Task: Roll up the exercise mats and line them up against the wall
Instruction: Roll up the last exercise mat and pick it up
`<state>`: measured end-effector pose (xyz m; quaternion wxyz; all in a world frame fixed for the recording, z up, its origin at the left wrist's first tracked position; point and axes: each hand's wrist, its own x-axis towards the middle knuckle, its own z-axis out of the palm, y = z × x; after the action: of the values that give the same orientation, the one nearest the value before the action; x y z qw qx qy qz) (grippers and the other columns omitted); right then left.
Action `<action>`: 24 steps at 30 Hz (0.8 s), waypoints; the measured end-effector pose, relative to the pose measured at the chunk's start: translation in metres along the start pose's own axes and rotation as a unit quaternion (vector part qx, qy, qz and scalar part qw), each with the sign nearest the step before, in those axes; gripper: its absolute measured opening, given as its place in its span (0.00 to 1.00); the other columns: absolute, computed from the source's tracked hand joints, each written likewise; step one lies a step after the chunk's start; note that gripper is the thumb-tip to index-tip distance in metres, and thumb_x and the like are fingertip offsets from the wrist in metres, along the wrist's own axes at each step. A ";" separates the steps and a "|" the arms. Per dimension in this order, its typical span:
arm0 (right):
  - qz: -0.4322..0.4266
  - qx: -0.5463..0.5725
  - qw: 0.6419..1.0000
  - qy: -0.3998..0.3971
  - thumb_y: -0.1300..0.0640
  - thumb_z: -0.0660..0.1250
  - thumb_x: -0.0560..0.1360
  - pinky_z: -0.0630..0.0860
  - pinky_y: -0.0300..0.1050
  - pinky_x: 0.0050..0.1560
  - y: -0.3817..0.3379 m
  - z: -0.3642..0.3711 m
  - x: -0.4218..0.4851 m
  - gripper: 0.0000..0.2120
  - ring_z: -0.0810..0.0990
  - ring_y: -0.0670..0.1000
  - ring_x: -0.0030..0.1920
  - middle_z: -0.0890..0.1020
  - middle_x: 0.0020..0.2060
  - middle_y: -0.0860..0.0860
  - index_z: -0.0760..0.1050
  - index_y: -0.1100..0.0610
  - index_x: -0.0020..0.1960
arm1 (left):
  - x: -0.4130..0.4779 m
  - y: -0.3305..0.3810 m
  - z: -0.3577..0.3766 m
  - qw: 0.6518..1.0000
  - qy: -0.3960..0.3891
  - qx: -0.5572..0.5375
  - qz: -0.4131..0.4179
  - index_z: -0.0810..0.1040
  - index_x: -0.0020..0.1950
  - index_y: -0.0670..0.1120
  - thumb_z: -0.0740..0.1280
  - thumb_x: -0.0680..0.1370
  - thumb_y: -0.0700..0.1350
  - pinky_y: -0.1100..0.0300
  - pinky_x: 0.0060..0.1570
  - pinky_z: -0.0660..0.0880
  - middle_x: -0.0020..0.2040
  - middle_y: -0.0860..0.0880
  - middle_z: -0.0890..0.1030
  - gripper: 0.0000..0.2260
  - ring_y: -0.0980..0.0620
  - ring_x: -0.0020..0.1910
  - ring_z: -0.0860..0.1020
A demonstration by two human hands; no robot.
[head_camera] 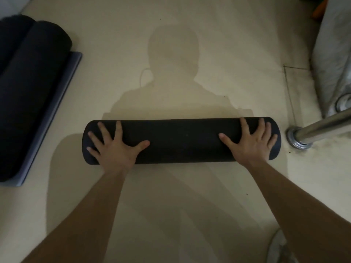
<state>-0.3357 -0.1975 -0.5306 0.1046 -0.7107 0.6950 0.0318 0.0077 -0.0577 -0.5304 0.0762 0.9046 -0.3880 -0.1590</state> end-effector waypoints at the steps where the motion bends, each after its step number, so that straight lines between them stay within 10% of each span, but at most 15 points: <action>1: 0.027 0.018 0.999 0.000 0.18 0.48 0.69 0.41 0.68 0.75 0.009 -0.002 0.000 0.46 0.40 0.63 0.80 0.44 0.81 0.58 0.46 0.41 0.80 | -0.002 0.001 -0.002 1.000 -0.004 -0.013 -0.014 0.50 0.81 0.58 0.60 0.66 0.79 0.33 0.74 0.43 0.82 0.45 0.41 0.49 0.37 0.79 0.39; 6: 0.162 0.180 0.970 -0.011 0.23 0.62 0.68 0.62 0.66 0.71 0.031 -0.014 -0.003 0.51 0.60 0.70 0.74 0.54 0.77 0.62 0.42 0.40 0.80 | 0.004 -0.025 -0.031 0.998 0.031 -0.049 -0.001 0.62 0.80 0.50 0.67 0.78 0.61 0.36 0.72 0.62 0.82 0.43 0.54 0.34 0.39 0.78 0.55; 12: 0.215 0.301 0.929 0.017 0.31 0.78 0.60 0.68 0.62 0.69 0.039 -0.021 -0.020 0.58 0.69 0.64 0.71 0.69 0.71 0.59 0.54 0.55 0.78 | 0.006 -0.060 -0.042 0.980 -0.001 -0.183 -0.081 0.65 0.73 0.42 0.78 0.69 0.56 0.40 0.62 0.72 0.68 0.39 0.74 0.40 0.36 0.65 0.73; 24: 0.232 0.253 0.939 0.025 0.26 0.75 0.59 0.71 0.63 0.65 0.026 -0.005 -0.034 0.62 0.71 0.65 0.69 0.69 0.71 0.60 0.52 0.56 0.79 | 0.013 -0.072 -0.022 0.955 0.053 -0.280 -0.082 0.63 0.73 0.50 0.82 0.58 0.62 0.40 0.63 0.74 0.68 0.47 0.73 0.50 0.43 0.65 0.74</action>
<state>-0.3633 -0.1658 -0.5219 0.2530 -0.4808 0.8279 -0.1393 0.0724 -0.0168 -0.5314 0.3334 0.8829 -0.2477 -0.2191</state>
